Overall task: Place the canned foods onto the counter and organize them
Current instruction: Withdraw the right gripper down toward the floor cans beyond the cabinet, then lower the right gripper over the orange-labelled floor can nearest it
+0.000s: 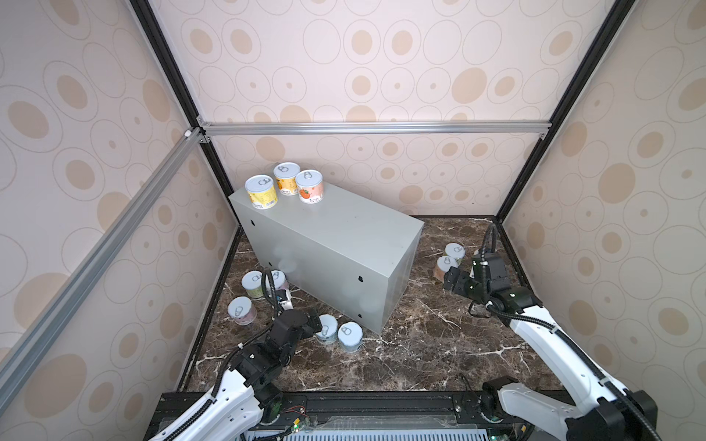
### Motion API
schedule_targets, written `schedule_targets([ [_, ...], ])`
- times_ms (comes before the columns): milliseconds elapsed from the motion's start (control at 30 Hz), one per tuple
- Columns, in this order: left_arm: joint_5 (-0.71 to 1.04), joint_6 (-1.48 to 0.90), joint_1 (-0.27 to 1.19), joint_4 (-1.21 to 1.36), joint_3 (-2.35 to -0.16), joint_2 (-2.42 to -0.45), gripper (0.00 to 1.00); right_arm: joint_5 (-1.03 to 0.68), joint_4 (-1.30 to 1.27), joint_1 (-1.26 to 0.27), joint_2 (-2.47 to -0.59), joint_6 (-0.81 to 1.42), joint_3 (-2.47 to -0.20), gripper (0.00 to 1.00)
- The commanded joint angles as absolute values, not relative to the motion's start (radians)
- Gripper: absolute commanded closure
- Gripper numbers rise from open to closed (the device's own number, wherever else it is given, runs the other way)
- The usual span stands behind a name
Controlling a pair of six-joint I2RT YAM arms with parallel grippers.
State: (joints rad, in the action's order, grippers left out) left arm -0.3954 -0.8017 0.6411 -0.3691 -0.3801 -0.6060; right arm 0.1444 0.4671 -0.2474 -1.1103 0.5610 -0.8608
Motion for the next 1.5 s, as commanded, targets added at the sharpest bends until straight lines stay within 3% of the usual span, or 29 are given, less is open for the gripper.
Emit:
schedule_targets([
  [0, -0.408, -0.853, 0.639, -0.311, -0.354, -0.617, 0.01, 0.156, 0.385, -0.239, -1.184, 0.595, -0.862, 0.00],
  [800, -0.505, -0.838, 0.637, -0.188, -0.278, -0.700, 0.01, 0.210, 0.339, -0.192, -1.728, 0.576, -1.173, 0.00],
  [1300, -0.524, -0.798, 0.636, -0.117, -0.309, -0.788, 0.01, 0.216, 0.390, -0.173, -1.910, 0.564, -1.333, 0.00],
  [1467, -0.519, -0.792, 0.636, -0.098, -0.320, -0.821, 0.01, 0.204, 0.402, -0.173, -1.957, 0.543, -1.358, 0.06],
])
